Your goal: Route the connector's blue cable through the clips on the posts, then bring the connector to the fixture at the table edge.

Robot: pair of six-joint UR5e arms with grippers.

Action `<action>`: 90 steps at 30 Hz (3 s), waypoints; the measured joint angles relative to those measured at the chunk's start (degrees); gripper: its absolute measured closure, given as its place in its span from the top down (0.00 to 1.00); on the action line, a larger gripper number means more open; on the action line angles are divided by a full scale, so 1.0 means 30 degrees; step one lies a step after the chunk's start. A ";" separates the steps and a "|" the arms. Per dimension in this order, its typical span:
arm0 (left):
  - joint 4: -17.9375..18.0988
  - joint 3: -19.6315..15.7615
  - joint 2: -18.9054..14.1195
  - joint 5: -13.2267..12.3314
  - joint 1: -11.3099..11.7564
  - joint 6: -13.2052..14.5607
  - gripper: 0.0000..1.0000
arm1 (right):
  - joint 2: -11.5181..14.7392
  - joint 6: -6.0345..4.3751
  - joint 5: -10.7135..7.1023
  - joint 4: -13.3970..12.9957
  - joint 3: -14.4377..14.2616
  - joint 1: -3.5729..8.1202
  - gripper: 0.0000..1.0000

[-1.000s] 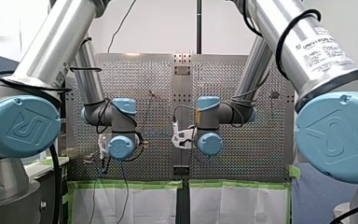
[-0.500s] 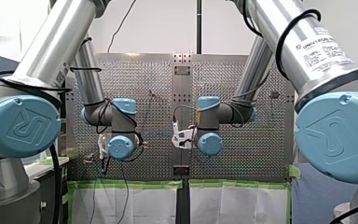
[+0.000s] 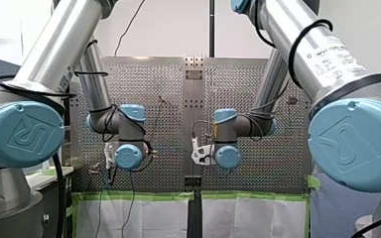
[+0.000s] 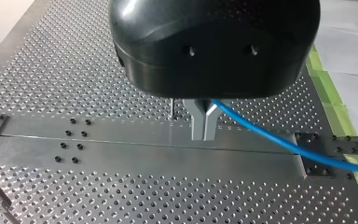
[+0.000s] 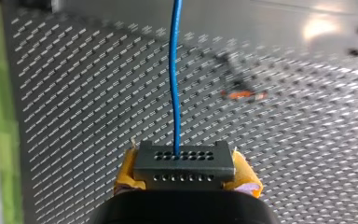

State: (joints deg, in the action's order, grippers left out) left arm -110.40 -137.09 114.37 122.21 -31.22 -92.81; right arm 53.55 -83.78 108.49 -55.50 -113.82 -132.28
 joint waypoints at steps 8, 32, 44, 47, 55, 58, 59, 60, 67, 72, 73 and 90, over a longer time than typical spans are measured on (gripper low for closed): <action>0.0000 0.0000 -0.0001 0.0000 0.0000 0.0000 0.00 | -0.0187 0.0003 0.0133 0.1172 0.0011 0.0099 0.00; -0.2281 0.2264 -0.2277 0.0908 0.0107 -0.0168 0.00 | 0.1848 -0.1750 -0.1185 0.4364 0.1672 0.0049 0.00; -0.4047 0.3320 -0.4043 0.1447 0.0146 -0.0012 0.00 | 0.3688 -0.1833 -0.2333 0.6186 0.3363 0.0414 0.00; -0.4456 0.3727 -0.4456 0.1179 0.0147 -0.0033 0.00 | 0.4150 -0.1859 -0.2599 0.6650 0.3803 0.0446 0.00; -0.5622 0.4699 -0.5625 0.0064 0.0147 -0.0252 0.00 | 0.4980 -0.1899 -0.3022 0.7791 0.4943 0.0492 0.00; -0.6088 0.4852 -0.6088 -0.0403 0.0146 -0.0264 0.00 | 0.5032 -0.1900 -0.3067 0.8151 0.5332 0.0507 0.00; -0.6228 0.4902 -0.6198 -0.0539 0.0146 -0.0271 0.00 | 0.5039 -0.1902 -0.3074 0.8227 0.5418 0.0508 0.00; -0.6418 0.4961 -0.6304 -0.0718 0.0147 -0.0277 0.00 | 0.5040 -0.1901 -0.3079 0.8270 0.5471 0.0517 0.00; -0.7325 0.5080 -0.6389 -0.1762 0.0147 -0.0323 0.00 | 0.5034 -0.1900 -0.3087 0.8383 0.5752 0.0893 0.00; -0.7134 0.5272 -0.5987 -0.2537 0.0146 -0.0364 0.00 | 0.5025 -0.1901 -0.3098 0.8466 0.5914 0.1174 0.00; -0.7102 0.5351 -0.5890 -0.2641 0.0147 -0.0368 0.00 | 0.5023 -0.1901 -0.3099 0.8478 0.5949 0.1210 0.00; -0.7140 0.6799 -0.4711 -0.2726 0.0147 -0.1305 0.00 | 0.4573 -0.2039 -0.3855 0.8887 0.7004 0.1532 0.00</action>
State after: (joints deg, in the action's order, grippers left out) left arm -131.82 -116.70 100.24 114.03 -30.78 -96.72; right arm 67.27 -89.90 96.93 -28.85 -92.81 -127.69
